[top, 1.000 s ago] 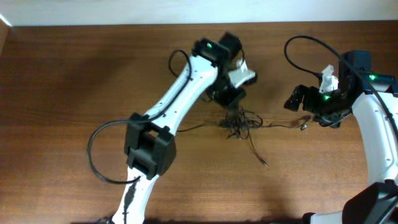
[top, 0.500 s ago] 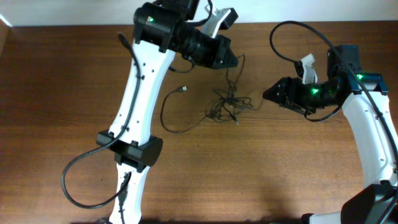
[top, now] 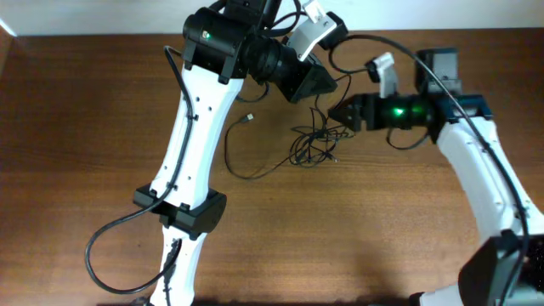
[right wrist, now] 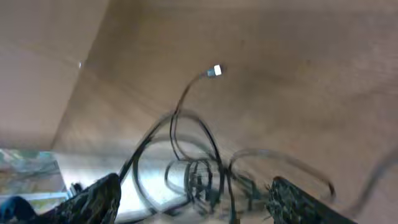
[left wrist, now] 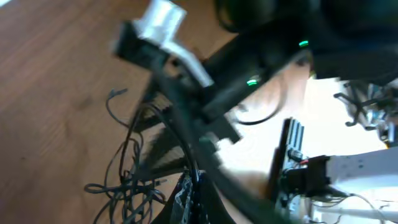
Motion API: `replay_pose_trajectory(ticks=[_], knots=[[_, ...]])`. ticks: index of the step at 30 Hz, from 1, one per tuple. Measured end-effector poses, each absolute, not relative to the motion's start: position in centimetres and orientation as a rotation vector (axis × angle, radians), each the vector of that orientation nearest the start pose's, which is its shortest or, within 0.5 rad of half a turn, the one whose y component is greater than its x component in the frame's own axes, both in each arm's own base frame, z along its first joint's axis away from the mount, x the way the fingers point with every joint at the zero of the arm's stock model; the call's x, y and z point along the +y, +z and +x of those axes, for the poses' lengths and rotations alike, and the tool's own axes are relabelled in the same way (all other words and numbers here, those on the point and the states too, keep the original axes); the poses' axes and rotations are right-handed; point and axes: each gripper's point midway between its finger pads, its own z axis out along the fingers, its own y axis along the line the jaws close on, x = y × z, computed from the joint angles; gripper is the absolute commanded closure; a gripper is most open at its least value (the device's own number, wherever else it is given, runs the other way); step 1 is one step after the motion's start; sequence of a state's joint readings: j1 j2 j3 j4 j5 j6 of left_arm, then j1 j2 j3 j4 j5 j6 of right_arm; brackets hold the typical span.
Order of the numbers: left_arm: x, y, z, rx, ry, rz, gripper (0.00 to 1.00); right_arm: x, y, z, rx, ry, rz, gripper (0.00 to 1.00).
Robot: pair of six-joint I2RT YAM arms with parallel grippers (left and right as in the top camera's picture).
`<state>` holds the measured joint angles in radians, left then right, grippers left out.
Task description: Untangle cables
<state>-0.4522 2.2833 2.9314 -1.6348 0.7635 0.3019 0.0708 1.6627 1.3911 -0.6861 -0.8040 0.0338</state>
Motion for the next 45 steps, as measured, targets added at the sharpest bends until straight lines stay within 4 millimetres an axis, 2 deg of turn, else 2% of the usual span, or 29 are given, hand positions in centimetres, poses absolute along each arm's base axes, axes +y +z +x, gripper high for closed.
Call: replay_pose_trajectory(ticks=[1, 3, 5, 8, 10, 12, 14, 16, 17, 18, 19, 20, 21, 23, 24, 25, 27, 28, 30, 35, 37, 39, 43, 45], knots=[[-30.9, 34.7, 36.0, 2.151, -1.045, 1.16, 1.0, 15.6, 20.7, 40.9, 2.358, 1.048, -0.346, 0.36], [-30.9, 35.2, 35.7, 2.157, -1.068, 1.141, 1.0, 15.5, 20.1, 44.4, 2.31, 1.047, -0.219, 0.56], [-30.9, 35.3, 35.7, 2.155, -1.073, 1.139, 1.0, 15.2, 19.8, 46.4, 2.293, 1.056, -0.088, 0.93], [-30.8, 35.3, 35.7, 2.156, -1.07, 1.138, 1.0, 13.8, 20.6, 48.4, 2.251, 1.041, 0.091, 0.96], [-30.5, 34.9, 36.0, 2.182, -1.029, 1.129, 1.0, 11.5, 21.1, 49.1, 2.245, 1.027, 0.197, 0.96], [-29.5, 33.8, 36.6, 2.244, -0.919, 1.106, 1.0, 9.0, 24.2, 49.0, 2.186, 1.005, 0.248, 0.96], [-27.9, 32.6, 37.8, 2.34, -0.766, 1.027, 1.0, 7.6, 30.9, 46.5, 2.055, 1.034, 0.181, 0.96], [-27.4, 32.2, 38.3, 2.376, -0.715, 0.979, 1.0, 7.0, 35.1, 43.5, 1.996, 1.043, 0.15, 0.96], [-27.1, 32.1, 38.6, 2.407, -0.703, 0.926, 1.0, 6.9, 36.2, 41.7, 2.006, 1.053, 0.16, 0.96], [-26.9, 31.9, 38.7, 2.452, -0.707, 0.853, 1.0, 7.1, 36.1, 40.5, 2.042, 1.072, 0.184, 0.91], [-26.8, 31.6, 38.6, 2.505, -0.721, 0.771, 1.0, 7.2, 34.8, 39.6, 2.114, 1.094, 0.238, 0.82], [-26.7, 31.2, 38.5, 2.571, -0.742, 0.668, 1.0, 7.5, 32.7, 38.9, 2.206, 1.114, 0.292, 0.8], [-26.6, 30.6, 38.6, 2.628, -0.758, 0.573, 1.0, 7.8, 29.8, 38.3, 2.318, 1.126, 0.344, 0.72], [-26.8, 30.5, 38.9, 2.674, -0.788, 0.424, 1.0, 9.1, 25.6, 37.8, 2.475, 1.143, 0.346, 0.52], [-26.9, 30.6, 39.1, 2.673, -0.799, 0.39, 1.0, 9.7, 24.6, 37.8, 2.51, 1.146, 0.327, 0.39], [-26.9, 30.7, 39.3, 2.678, -0.813, 0.337, 1.0, 11.5, 22.6, 37.7, 2.584, 1.158, 0.268, 0.36], [-27.0, 30.8, 39.5, 2.684, -0.827, 0.286, 1.0, 13.9, 20.6, 37.5, 2.65, 1.173, 0.162, 0.37], [-27.0, 30.9, 39.5, 2.684, -0.831, 0.274, 1.0, 15.0, 18.9, 37.5, 2.696, 1.181, 0.116, 0.37], [-27.1, 31.0, 39.7, 2.677, -0.836, 0.262, 1.0, 16.1, 15.3, 37.7, 2.787, 1.196, 0.108, 0.37], [-27.4, 31.3, 40.2, 2.652, -0.846, 0.258, 1.0, 16.0, 12.1, 37.8, 2.864, 1.181, 0.136, 0.42], [-27.4, 31.4, 40.3, 2.644, -0.848, 0.259, 1.0, 16.2, 11.9, 38.0, 2.866, 1.147, 0.112, 0.42], [-27.4, 31.4, 40.3, 2.644, -0.847, 0.259, 1.0, 17.5, 12.1, 38.7, 2.826, 1.152, 0.069, 0.41], [-27.4, 31.4, 40.3, 2.643, -0.847, 0.259, 1.0, 18.3, 12.6, 40.1, 2.783, 1.178, 0.17, 0.41], [-27.4, 31.4, 40.3, 2.643, -0.848, 0.259, 1.0, 19.5, 12.5, 40.4, 2.773, 1.197, 0.188, 0.42]])
